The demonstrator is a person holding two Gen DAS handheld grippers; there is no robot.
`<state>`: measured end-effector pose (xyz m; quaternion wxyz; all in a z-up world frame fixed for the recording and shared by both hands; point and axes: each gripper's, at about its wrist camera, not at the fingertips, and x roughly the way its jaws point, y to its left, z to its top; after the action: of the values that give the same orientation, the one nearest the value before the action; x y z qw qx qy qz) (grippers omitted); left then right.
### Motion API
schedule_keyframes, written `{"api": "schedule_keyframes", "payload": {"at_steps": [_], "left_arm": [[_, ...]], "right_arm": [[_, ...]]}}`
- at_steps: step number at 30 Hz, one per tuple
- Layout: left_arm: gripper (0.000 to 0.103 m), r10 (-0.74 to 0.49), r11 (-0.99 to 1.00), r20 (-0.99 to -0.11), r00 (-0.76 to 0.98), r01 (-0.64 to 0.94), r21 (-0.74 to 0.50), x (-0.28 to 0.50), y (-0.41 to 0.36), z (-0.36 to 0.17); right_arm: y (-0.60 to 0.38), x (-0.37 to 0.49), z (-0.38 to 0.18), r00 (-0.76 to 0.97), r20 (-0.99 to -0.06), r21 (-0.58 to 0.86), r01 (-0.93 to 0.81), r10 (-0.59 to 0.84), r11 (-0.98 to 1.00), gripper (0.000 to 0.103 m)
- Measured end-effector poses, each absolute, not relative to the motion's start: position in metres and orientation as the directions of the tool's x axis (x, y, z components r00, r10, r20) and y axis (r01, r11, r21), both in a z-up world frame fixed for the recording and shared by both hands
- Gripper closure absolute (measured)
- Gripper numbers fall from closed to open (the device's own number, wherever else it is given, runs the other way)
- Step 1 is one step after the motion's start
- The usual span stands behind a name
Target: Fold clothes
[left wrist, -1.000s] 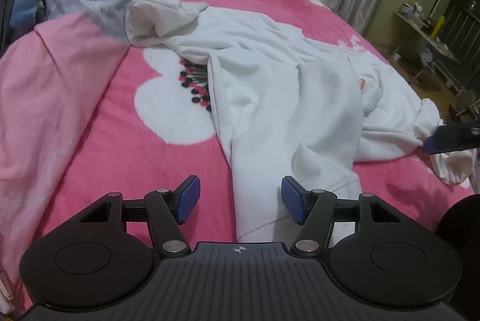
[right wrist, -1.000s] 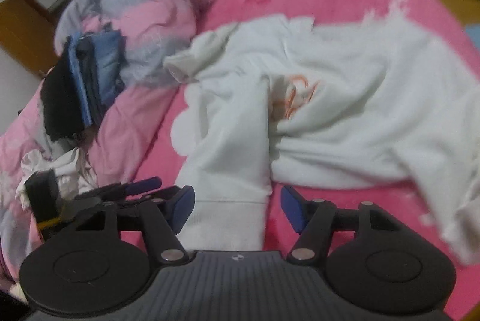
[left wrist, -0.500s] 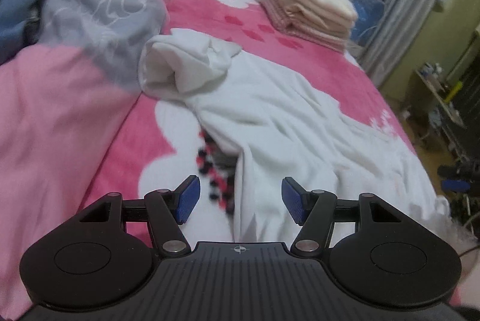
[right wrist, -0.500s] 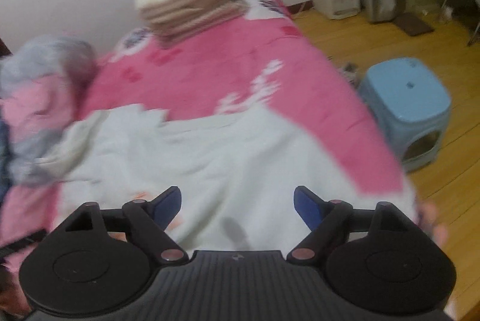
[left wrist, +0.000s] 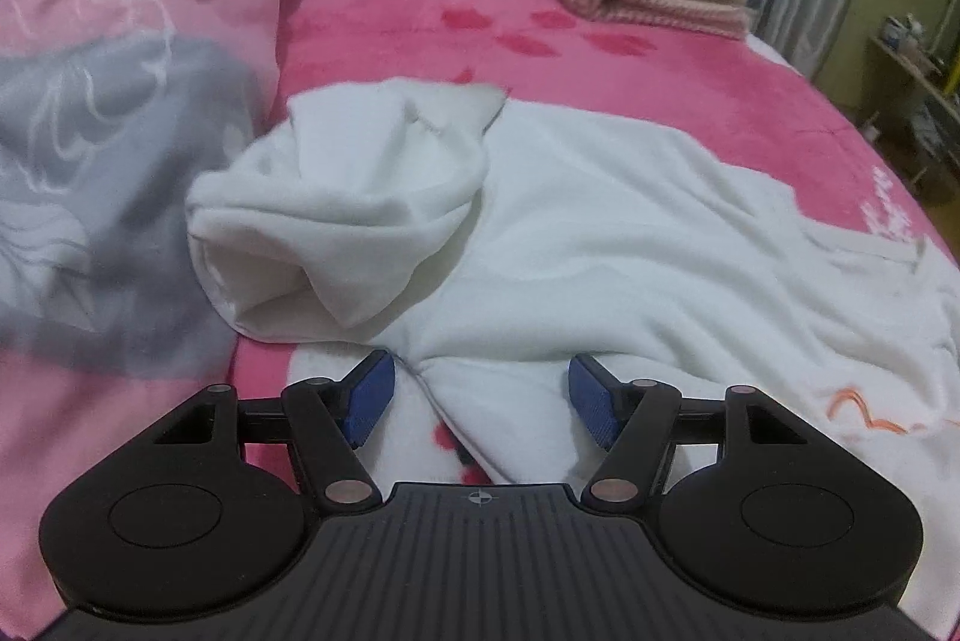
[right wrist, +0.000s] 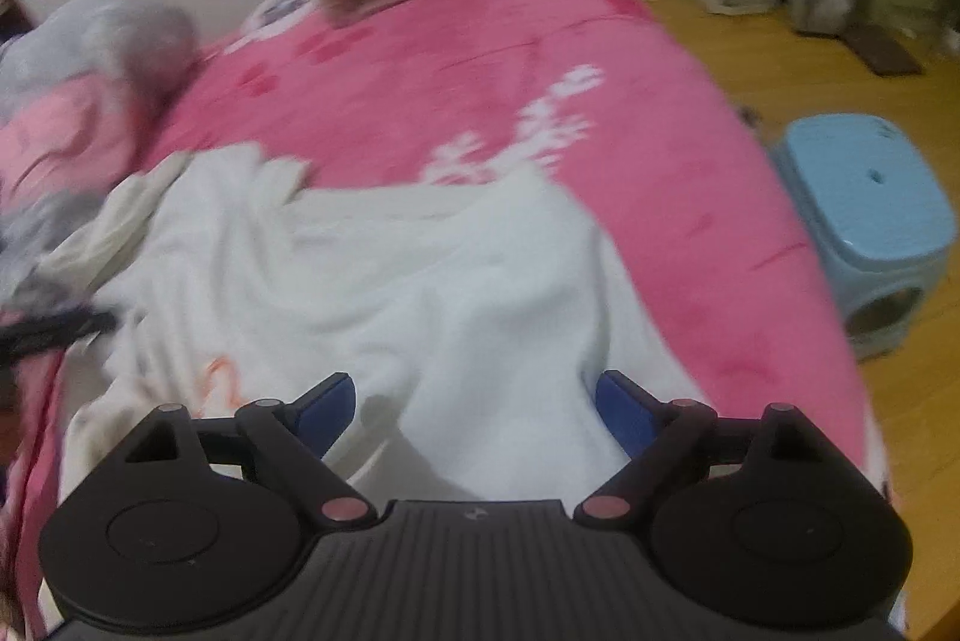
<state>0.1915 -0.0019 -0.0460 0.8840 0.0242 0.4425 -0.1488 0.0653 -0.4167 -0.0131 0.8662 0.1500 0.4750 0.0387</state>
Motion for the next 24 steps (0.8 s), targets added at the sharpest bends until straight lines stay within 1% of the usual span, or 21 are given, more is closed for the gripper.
{"api": "schedule_keyframes", "payload": {"at_steps": [3,5,6,8,9,10,11,12,13,14,15,16,17,21,24], "left_arm": [[0.038,-0.226,0.962,-0.782,0.581,0.26,-0.086,0.197,-0.006,-0.053],[0.039,-0.21,0.964,-0.773,0.598,0.26,-0.06,0.197,-0.012,-0.053],[0.04,-0.202,0.964,-0.769,0.607,0.263,-0.046,0.197,-0.015,-0.053],[0.051,-0.198,0.962,-0.756,0.623,0.27,-0.03,0.195,-0.021,-0.053],[0.054,-0.2,0.962,-0.75,0.631,0.272,-0.027,0.194,-0.022,-0.053],[0.06,-0.201,0.962,-0.743,0.638,0.273,-0.025,0.194,-0.024,-0.053],[0.07,-0.202,0.962,-0.735,0.647,0.274,-0.024,0.193,-0.025,-0.053],[0.076,-0.206,0.962,-0.725,0.658,0.273,-0.026,0.19,-0.026,-0.054],[0.087,-0.208,0.963,-0.713,0.67,0.267,-0.03,0.188,-0.027,-0.054],[0.093,-0.205,0.966,-0.7,0.684,0.256,-0.033,0.185,-0.028,-0.055],[0.094,-0.199,0.97,-0.687,0.699,0.243,-0.033,0.182,-0.028,-0.055],[0.095,-0.194,0.973,-0.675,0.712,0.229,-0.039,0.18,-0.028,-0.056],[0.096,-0.193,0.975,-0.664,0.722,0.215,-0.049,0.178,-0.027,-0.055],[0.096,-0.197,0.98,-0.592,0.782,0.168,-0.105,0.168,-0.018,-0.045],[0.097,-0.189,0.982,-0.542,0.819,0.144,-0.125,0.162,-0.012,-0.036]], "right_arm": [[-0.403,0.069,-0.011,0.549,-0.817,0.217,0.01,0.176,0.976,0.016],[-0.394,0.074,-0.01,0.588,-0.804,0.117,0.003,0.093,0.993,0.019],[-0.394,0.079,-0.011,0.601,-0.796,0.098,0.02,0.067,0.995,0.019],[-0.396,0.091,-0.016,0.606,-0.794,0.097,0.057,0.043,0.994,0.017],[-0.396,0.096,-0.019,0.596,-0.801,0.108,0.065,0.049,0.992,0.017],[-0.393,0.1,-0.022,0.593,-0.804,0.103,0.061,0.047,0.993,0.018],[-0.386,0.1,-0.022,0.6,-0.799,0.073,0.037,0.037,0.997,0.03],[-0.379,0.099,-0.022,0.61,-0.792,0.04,0.01,0.025,0.999,0.041],[-0.371,0.097,-0.022,0.617,-0.787,0.01,-0.011,0.015,1.0,0.057],[-0.364,0.096,-0.021,0.624,-0.781,-0.021,-0.033,0.004,0.999,0.081],[-0.359,0.096,-0.021,0.63,-0.777,-0.047,-0.049,-0.006,0.998,0.091],[-0.356,0.096,-0.019,0.636,-0.772,-0.065,-0.053,-0.016,0.997,0.095],[-0.355,0.096,-0.016,0.645,-0.763,-0.076,-0.051,-0.025,0.996,0.097],[-0.352,0.097,0.008,0.724,-0.688,-0.125,-0.047,-0.052,0.991,0.097],[-0.347,0.115,0.03,0.777,-0.626,-0.172,-0.057,-0.064,0.984,0.098]]}}
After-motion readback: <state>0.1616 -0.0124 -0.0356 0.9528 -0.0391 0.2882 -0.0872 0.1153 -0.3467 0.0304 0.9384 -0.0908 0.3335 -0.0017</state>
